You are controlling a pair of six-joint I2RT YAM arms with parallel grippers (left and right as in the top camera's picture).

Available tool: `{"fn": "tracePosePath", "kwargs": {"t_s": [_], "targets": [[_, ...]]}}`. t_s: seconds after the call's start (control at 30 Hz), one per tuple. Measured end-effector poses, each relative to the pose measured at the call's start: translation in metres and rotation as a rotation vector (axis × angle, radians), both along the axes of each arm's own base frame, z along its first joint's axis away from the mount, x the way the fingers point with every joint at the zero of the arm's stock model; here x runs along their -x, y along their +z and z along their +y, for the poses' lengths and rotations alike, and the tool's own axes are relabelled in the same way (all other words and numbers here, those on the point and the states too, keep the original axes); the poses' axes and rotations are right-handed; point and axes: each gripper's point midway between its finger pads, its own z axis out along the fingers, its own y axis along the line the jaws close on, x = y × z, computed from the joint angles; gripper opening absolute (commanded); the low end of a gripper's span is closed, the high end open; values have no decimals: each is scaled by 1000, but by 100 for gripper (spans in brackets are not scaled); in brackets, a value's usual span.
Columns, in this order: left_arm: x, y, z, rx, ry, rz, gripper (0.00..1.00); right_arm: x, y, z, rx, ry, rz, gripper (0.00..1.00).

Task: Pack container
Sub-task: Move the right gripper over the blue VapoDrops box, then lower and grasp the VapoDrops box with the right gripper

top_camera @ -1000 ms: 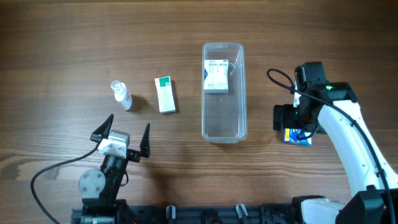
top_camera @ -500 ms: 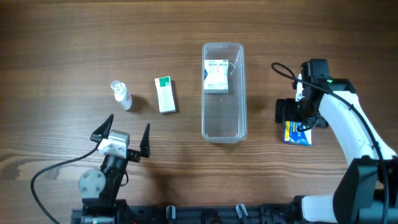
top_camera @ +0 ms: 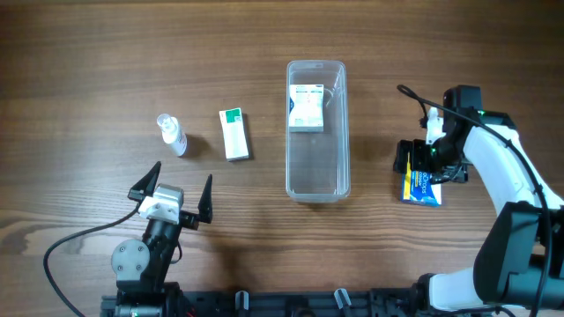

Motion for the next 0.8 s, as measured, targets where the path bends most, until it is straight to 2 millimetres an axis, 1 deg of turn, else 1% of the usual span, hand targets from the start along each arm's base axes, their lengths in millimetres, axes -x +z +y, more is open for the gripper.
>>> {"fn": "tracePosePath", "kwargs": {"t_s": [0.17,0.4,0.57,0.8], "targets": [[0,0,0,0,0,0,100,9,-16,-2,20,3,14,100],[0,0,0,0,0,0,100,8,-20,-6,40,2,18,100],[0,0,0,0,0,0,100,7,-28,-16,95,2,39,100],[0,0,0,0,0,0,100,6,-27,-19,108,3,48,100]]}}
